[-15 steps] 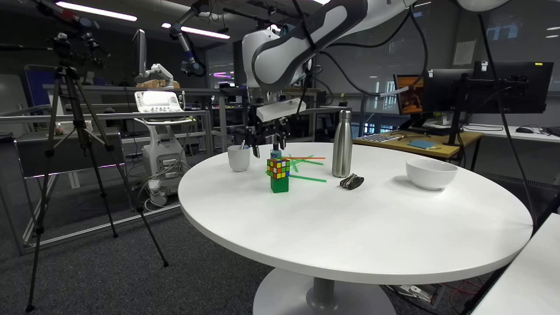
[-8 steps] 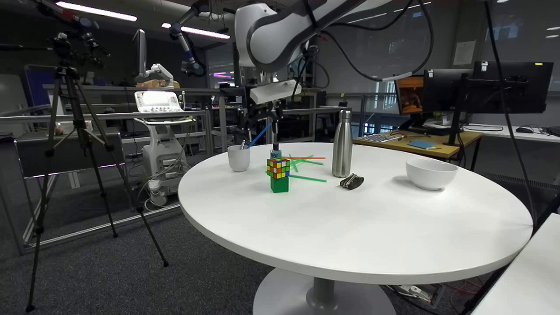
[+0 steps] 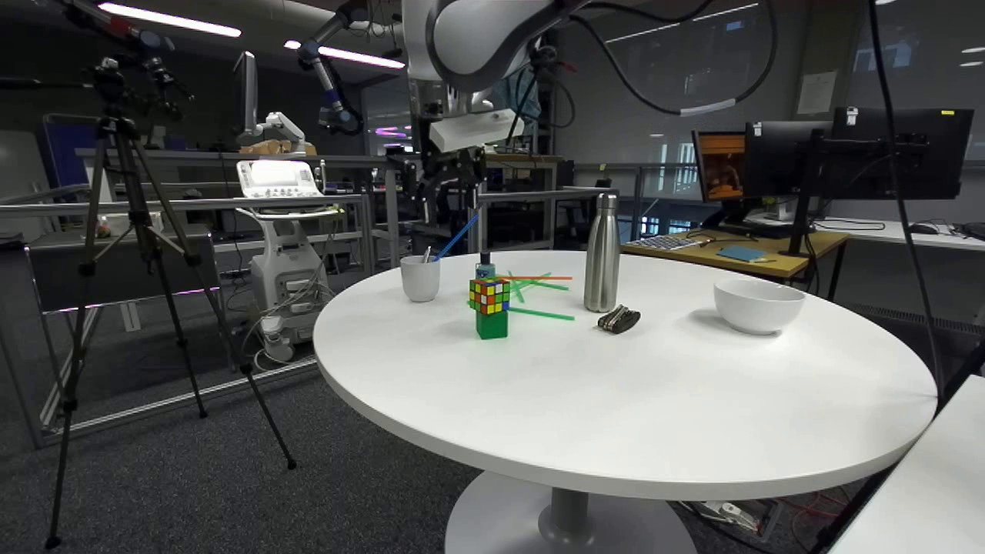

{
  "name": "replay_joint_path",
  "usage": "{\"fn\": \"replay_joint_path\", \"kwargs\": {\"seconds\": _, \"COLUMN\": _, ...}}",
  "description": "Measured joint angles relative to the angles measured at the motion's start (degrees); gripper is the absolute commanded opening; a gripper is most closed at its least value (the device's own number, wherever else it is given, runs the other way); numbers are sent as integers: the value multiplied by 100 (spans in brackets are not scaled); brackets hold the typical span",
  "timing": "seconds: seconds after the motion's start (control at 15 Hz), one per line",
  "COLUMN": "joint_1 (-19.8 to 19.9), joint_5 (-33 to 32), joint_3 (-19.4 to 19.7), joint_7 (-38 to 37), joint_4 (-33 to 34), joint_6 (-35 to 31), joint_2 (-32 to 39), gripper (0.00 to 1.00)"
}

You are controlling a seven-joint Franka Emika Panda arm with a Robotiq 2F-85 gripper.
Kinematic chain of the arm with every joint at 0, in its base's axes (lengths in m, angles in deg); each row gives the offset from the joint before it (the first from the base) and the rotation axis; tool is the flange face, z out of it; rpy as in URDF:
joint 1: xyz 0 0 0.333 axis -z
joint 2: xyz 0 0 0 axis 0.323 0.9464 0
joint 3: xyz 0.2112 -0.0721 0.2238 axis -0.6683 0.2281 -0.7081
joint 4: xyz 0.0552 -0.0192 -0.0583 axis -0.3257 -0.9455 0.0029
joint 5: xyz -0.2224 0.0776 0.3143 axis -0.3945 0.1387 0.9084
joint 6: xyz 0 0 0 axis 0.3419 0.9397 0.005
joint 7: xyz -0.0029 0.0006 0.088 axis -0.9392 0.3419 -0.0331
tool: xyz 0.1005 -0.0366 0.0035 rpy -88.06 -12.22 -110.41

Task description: Place the Rubik's cube on top of the green block

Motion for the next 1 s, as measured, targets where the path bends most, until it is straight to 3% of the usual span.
{"fn": "replay_joint_path", "kwargs": {"seconds": 1.0, "joint_1": -42, "joint_5": -428, "joint_3": 35, "joint_7": -326, "joint_4": -244, "joint_6": -6, "joint_2": -325, "gripper": 100}}
